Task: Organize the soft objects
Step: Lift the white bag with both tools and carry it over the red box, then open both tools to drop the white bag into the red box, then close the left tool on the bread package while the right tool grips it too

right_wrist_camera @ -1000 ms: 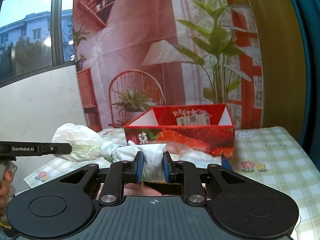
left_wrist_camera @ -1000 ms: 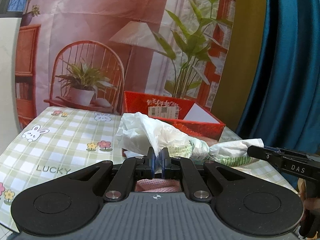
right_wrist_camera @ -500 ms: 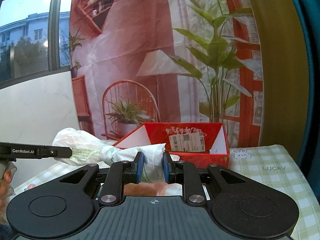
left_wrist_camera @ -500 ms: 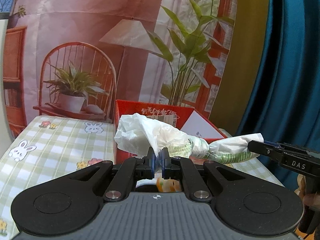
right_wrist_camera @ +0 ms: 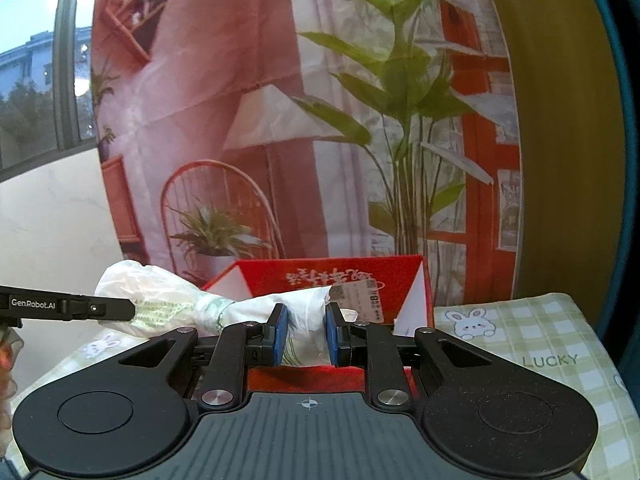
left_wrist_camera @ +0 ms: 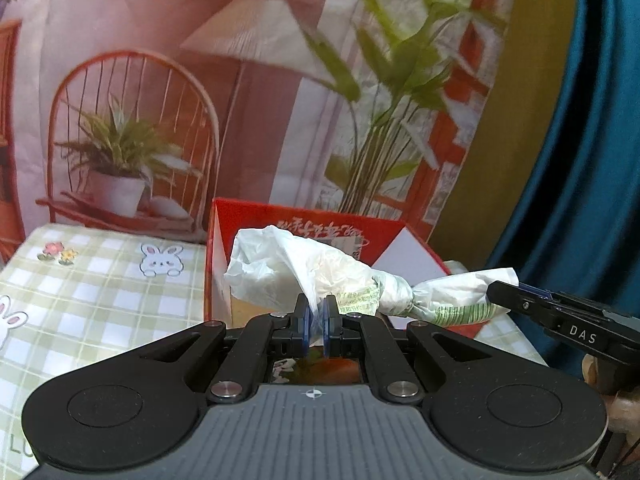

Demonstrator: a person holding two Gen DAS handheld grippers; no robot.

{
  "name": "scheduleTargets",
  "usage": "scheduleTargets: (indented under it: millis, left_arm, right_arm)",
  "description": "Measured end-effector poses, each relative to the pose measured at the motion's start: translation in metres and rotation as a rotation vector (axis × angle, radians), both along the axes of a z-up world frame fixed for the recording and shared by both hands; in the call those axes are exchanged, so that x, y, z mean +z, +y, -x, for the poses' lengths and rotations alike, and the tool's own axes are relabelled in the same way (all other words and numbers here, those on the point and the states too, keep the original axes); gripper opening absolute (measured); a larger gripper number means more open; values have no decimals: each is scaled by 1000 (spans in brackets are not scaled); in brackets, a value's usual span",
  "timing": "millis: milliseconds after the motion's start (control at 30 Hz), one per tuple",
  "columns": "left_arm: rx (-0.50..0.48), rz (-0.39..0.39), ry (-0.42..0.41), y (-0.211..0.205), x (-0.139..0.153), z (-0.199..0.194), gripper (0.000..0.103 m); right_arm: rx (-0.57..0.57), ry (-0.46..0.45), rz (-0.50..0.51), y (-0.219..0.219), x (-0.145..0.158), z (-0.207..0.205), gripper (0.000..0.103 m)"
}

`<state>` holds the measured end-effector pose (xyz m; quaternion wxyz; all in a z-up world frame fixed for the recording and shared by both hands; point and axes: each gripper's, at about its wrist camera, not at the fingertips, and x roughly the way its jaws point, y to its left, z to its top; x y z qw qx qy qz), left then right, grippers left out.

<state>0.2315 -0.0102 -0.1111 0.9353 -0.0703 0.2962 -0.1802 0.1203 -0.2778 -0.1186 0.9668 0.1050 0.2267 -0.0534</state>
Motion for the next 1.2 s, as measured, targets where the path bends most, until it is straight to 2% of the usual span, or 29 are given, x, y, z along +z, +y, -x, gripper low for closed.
scheduleTargets:
  millis: [267,433,533,567,600,700,800,1000,1200]
  left_arm:
    - [-5,-25,67,-9,-15,-38,7]
    - [-24,-44,78,-11,-23,-39,9]
    - [-32,-40,86,-10,-24,-40,13]
    - [-38,-42,86,-10,-23,-39,17]
    - [-41,-44,86,-9,-23,-38,25]
    - [-44,-59,84,-8,-20,-34,39]
    - [-40,-75,98,-6,-20,-29,41]
    - [-27,-57,125,4,-20,-18,41]
    - [-84,-22,149,1,-17,9,41]
  right_arm:
    - [-14,69,-4,-19,-23,-41,19]
    - [-26,100,-8,-26,-36,-53,19]
    - [-47,107,-10,-28,-42,-54,24]
    - [-62,111,-6,-28,-44,-53,28]
    - [-78,114,-1,-27,-45,-52,32]
    - [-113,116,-8,-28,-46,-46,35]
    - [-126,108,-29,-27,-41,-36,36]
    - [-84,99,-54,-9,-30,-14,36]
    - [-52,109,-106,18,-27,11,38]
